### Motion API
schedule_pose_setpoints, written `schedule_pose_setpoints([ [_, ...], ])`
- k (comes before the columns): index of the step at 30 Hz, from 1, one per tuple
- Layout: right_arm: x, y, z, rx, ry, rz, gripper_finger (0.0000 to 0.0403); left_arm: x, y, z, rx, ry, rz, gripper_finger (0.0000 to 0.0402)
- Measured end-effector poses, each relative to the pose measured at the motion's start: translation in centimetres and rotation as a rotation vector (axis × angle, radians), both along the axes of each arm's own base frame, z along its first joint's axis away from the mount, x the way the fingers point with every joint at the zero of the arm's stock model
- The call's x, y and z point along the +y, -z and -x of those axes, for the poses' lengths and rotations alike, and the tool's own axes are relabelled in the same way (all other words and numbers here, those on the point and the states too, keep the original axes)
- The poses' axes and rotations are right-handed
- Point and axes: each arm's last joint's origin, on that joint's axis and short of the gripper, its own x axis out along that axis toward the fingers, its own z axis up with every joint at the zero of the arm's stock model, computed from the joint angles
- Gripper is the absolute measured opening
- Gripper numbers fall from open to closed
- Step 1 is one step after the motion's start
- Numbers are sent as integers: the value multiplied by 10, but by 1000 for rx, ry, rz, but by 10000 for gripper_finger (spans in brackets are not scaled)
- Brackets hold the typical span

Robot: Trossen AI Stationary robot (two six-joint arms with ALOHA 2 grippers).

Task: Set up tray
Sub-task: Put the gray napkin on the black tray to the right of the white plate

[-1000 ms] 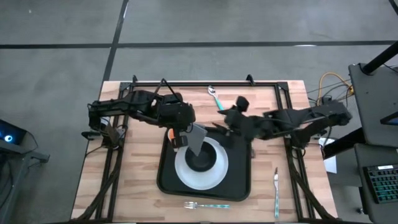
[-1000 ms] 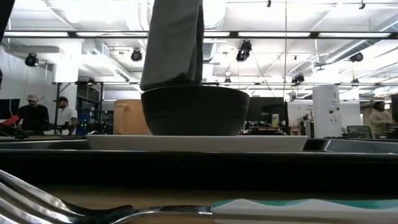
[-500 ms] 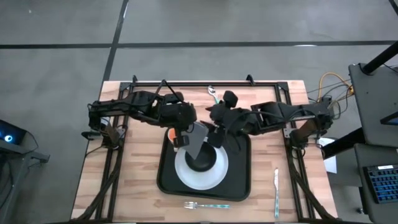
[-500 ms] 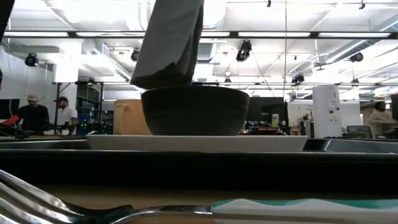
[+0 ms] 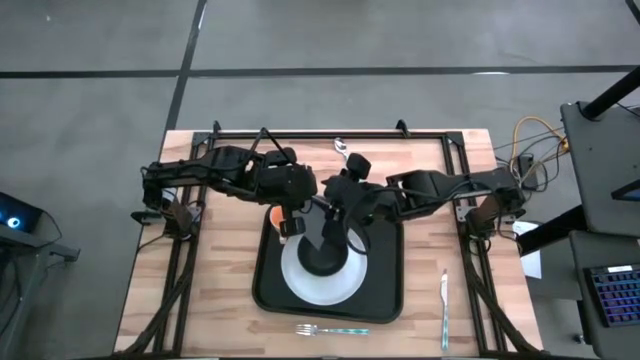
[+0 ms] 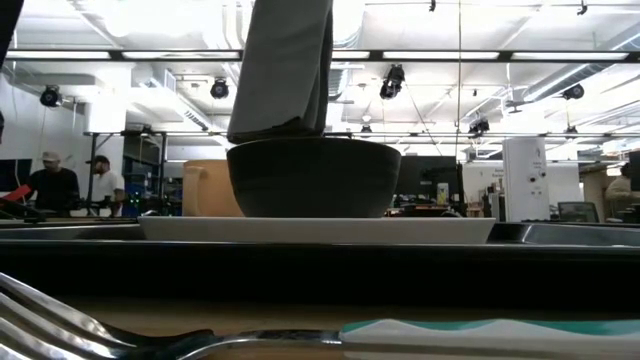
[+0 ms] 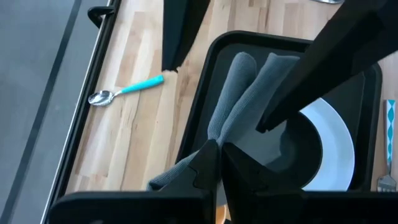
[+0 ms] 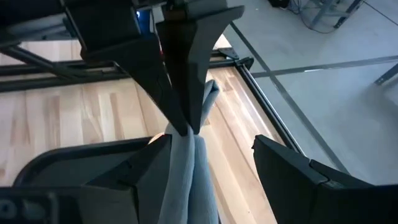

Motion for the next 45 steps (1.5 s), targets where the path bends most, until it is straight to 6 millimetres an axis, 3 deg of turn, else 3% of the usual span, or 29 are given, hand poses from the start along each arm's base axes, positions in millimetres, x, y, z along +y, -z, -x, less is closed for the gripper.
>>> schedule_pose_setpoints([
  [14, 0, 15, -6, 37, -5, -9, 210, 0, 0, 0, 0, 5, -6, 0],
  [23, -7, 18, -10, 38, -36, -91, 133, 0, -1, -1, -5, 12, -11, 0],
  [31, -8, 18, -10, 38, -37, -87, 20, 0, -1, -1, -14, 17, -14, 0],
  [41, -9, 16, -3, 57, 12, -61, 9, 1, -8, 4, -48, 37, -24, 0],
  [45, -8, 13, 5, 71, 24, -62, 8, 2, -24, 16, -134, 70, -37, 16],
])
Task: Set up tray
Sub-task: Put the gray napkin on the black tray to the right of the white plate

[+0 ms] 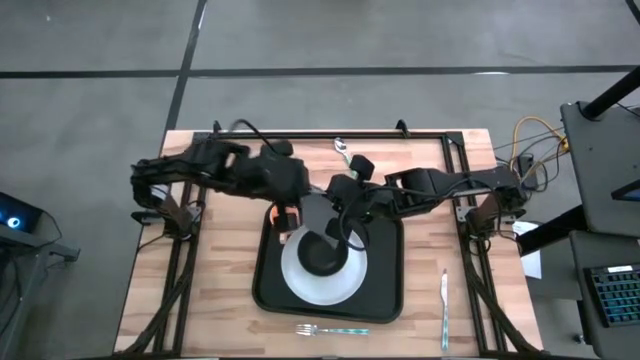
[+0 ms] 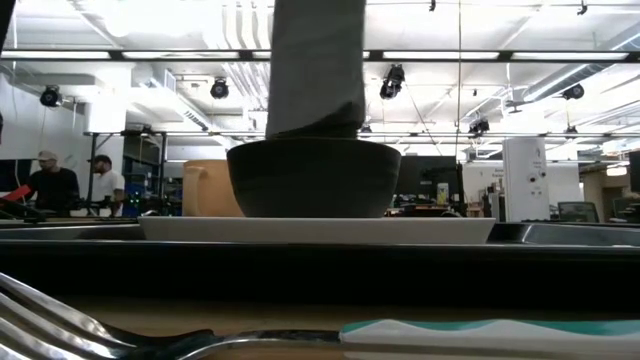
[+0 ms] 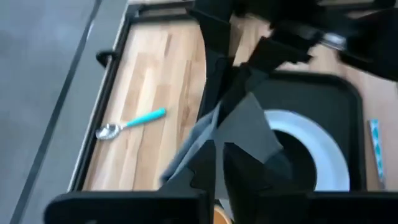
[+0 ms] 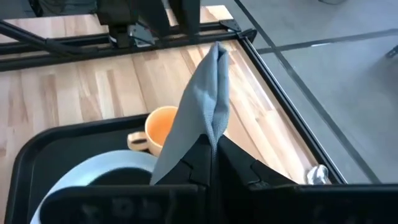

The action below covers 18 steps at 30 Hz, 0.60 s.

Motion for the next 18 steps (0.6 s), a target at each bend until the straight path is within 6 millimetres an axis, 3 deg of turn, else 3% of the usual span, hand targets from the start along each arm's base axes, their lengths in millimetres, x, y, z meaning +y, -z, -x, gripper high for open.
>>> schedule_pose_setpoints([
  [10, 16, -7, 36, 61, 53, 6, 8, 8, -29, 43, -114, -38, -30, 78],
  [18, 57, 1, 71, 53, 17, -60, 8, 11, -40, 63, -157, -40, -23, 79],
])
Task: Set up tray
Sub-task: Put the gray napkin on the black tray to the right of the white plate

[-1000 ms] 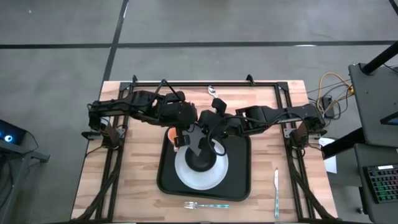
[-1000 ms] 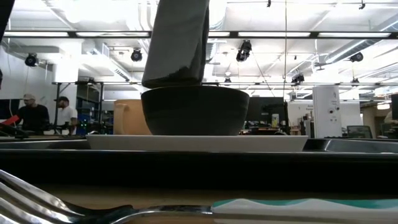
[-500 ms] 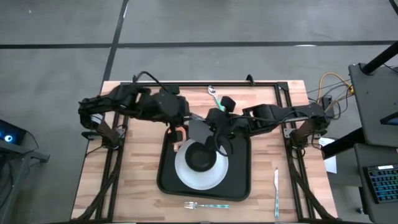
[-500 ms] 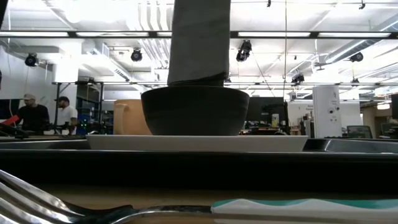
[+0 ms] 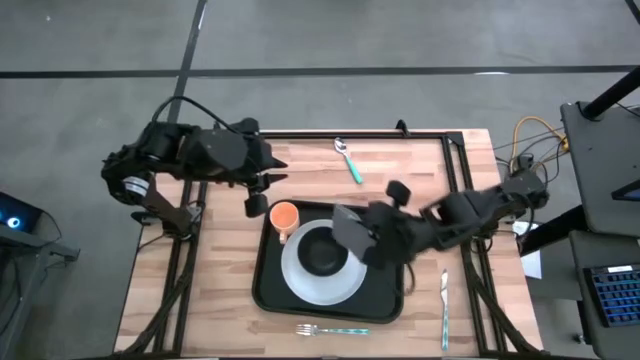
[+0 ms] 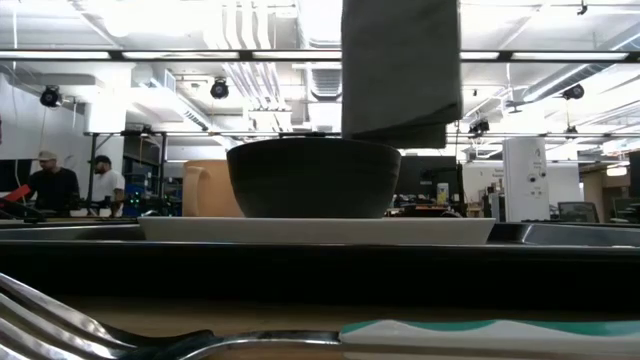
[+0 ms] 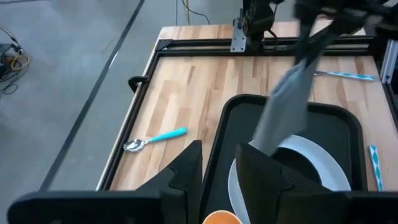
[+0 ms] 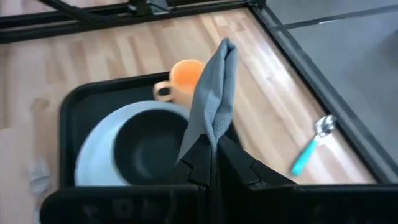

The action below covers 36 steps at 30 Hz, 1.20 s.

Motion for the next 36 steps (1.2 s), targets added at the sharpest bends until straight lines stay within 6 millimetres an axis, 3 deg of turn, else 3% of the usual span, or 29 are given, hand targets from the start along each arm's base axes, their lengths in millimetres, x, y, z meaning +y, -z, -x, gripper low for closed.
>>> schedule_pose_setpoints([
  [10, 59, 28, 47, -15, 26, -70, 8, 1, 6, 4, 69, -13, 2, 79],
  [16, 70, 61, 56, 31, 89, -111, 8, 1, 6, 5, 64, -28, -4, 79],
  [21, 80, 76, 66, 44, 111, -141, 8, 2, 3, 9, 57, -24, -7, 79],
  [36, 122, 56, 99, -64, -22, -281, 8, 6, -8, 36, 5, -17, -11, 79],
])
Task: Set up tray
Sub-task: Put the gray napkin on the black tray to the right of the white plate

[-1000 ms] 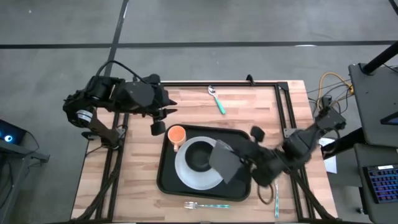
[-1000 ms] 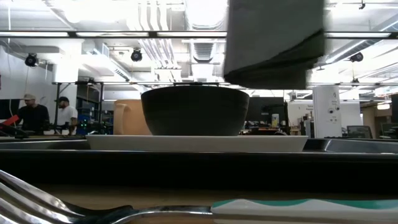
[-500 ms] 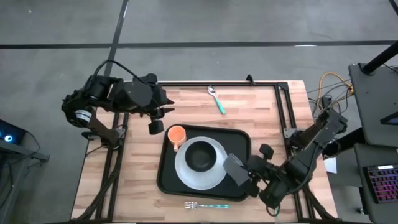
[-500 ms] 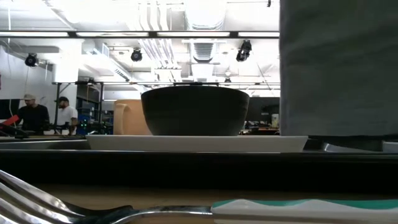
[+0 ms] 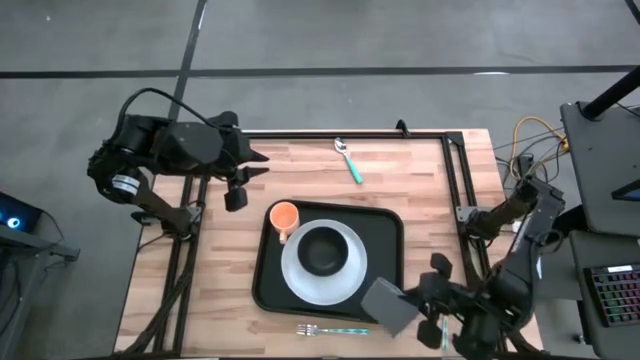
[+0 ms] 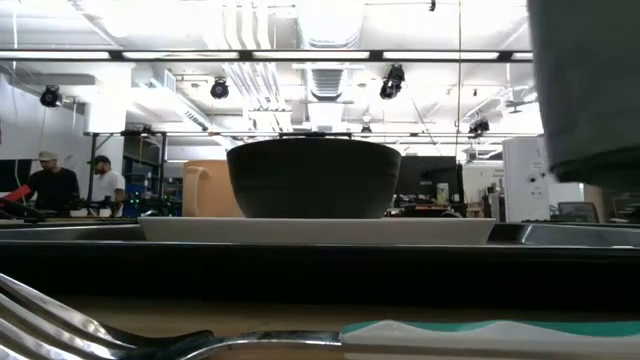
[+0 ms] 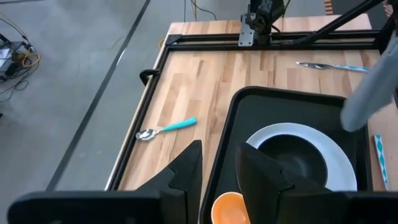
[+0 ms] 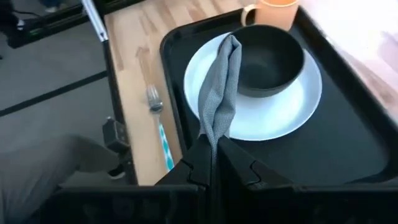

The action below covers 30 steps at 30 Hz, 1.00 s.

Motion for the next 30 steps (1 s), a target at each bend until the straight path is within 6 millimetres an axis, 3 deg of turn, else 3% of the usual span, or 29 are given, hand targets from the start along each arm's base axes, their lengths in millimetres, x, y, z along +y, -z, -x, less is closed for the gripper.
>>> schedule_pose_setpoints([
  [9, 4, 18, -3, 30, 4, 82, 8, 0, 0, 0, -5, -11, 15, 79],
  [20, -13, 60, 1, 132, 117, 78, 8, 0, 1, -2, -1, -11, 15, 79],
  [26, -22, 86, -8, 228, 85, 66, 8, 0, 1, -2, -2, -11, 15, 79],
  [30, -25, 81, -8, 204, 82, 77, 8, 0, 1, -2, -2, -11, 15, 79],
])
